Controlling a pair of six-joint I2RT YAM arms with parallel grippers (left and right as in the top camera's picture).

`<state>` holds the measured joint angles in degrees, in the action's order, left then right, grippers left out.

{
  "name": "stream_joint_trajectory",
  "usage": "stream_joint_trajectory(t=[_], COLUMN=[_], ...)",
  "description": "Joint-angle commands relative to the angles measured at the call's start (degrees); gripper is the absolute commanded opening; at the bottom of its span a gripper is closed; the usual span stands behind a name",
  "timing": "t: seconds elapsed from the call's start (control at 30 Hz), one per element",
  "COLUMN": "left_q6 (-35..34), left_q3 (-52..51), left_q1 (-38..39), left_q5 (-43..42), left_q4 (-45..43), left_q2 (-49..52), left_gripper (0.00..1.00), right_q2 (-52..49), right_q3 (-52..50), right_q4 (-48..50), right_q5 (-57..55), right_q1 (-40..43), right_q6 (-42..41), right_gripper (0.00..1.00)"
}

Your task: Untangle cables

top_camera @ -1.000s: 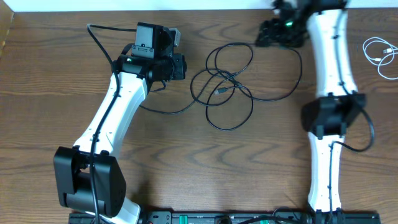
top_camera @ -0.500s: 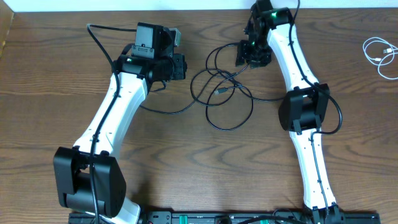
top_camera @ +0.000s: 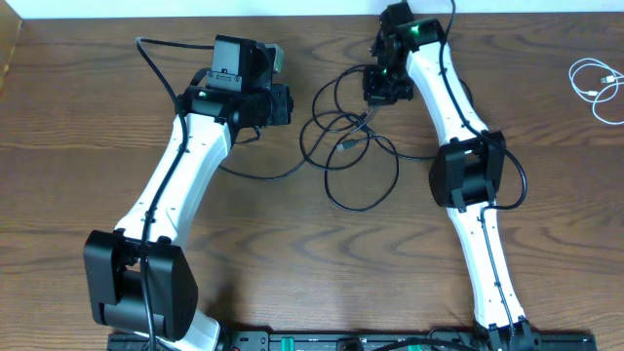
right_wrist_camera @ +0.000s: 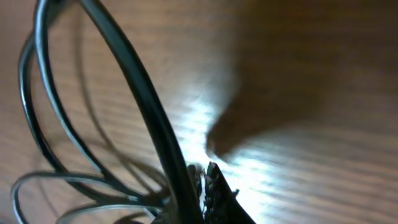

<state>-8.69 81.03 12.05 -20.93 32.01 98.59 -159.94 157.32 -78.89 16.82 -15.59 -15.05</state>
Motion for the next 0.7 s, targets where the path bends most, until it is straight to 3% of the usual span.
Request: stream_joint_trajectory(t=[0.0,0.2,0.4,0.67], left_q6=[1.1,1.1,1.1,1.1], left_q3=[0.7,0.7,0.7,0.7], left_q1=[-0.1,-0.1,-0.1,-0.1], left_q5=[-0.5,-0.5,-0.5,-0.6], left_q4=[0.5,0.5,0.5,0.5], left_q2=[-0.5,-0.5,-0.5,-0.5], left_gripper=[0.17,0.17,0.17,0.17], right_q2=[4.7,19.4,32.7,37.5], right_q3=[0.2,0.2,0.2,0.2], right_q4=[-1.8,-3.8,-4.3,-6.1], right_q5=[2.9,14.4,15.4,15.0], right_q1=[0.0,1.7,1.9,2.2], right_q6=[5.0,12.2,12.6,12.3], right_gripper=[0.01,0.01,0.01,0.01])
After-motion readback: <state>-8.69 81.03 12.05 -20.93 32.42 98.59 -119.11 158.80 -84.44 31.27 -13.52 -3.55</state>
